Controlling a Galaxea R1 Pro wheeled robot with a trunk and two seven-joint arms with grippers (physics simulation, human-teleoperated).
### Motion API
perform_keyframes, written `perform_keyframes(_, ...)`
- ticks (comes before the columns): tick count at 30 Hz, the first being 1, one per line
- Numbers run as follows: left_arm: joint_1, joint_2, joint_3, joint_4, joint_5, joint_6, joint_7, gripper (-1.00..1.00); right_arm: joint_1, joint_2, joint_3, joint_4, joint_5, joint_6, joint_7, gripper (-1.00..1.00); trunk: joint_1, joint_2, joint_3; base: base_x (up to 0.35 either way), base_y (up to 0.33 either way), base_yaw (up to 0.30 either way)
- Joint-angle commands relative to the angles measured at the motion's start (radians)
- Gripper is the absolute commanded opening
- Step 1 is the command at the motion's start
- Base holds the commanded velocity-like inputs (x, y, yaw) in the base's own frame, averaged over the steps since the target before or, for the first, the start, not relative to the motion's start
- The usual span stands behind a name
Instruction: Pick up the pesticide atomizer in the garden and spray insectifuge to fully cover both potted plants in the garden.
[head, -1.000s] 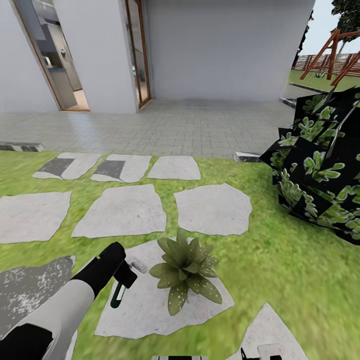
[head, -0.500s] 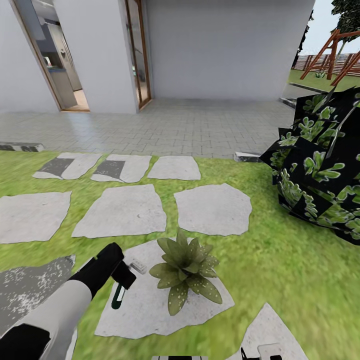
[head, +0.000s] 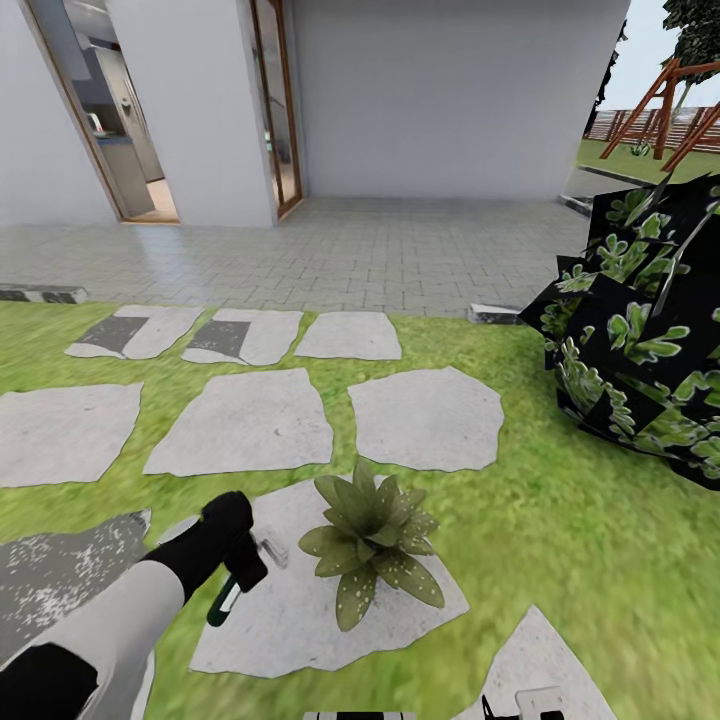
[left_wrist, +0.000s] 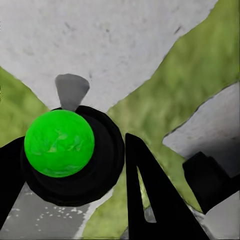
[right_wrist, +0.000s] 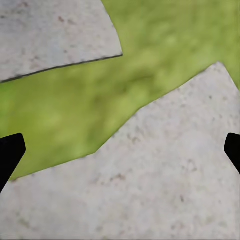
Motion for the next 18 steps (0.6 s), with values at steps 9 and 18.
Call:
perform_keyframes(9,0.0,-0.002,-0.062,-0.012,-0.013,-0.002,-0.021,-1.0,0.0,0.0,0.009,-0.001,0.004,-0.001,-0.01,1.0,0.0,0.0,-0.001,0.0,0.0,0.0)
perform_keyframes(18,-0.005,-0.005,-0.058,-0.015,-0.014,-0.004,-0.02,-1.0,0.0,0.0,0.01,-0.001,0.005,-0.001,-0.009,1.0,0.0,0.0,-0.001,-0.02,0.075,-0.218)
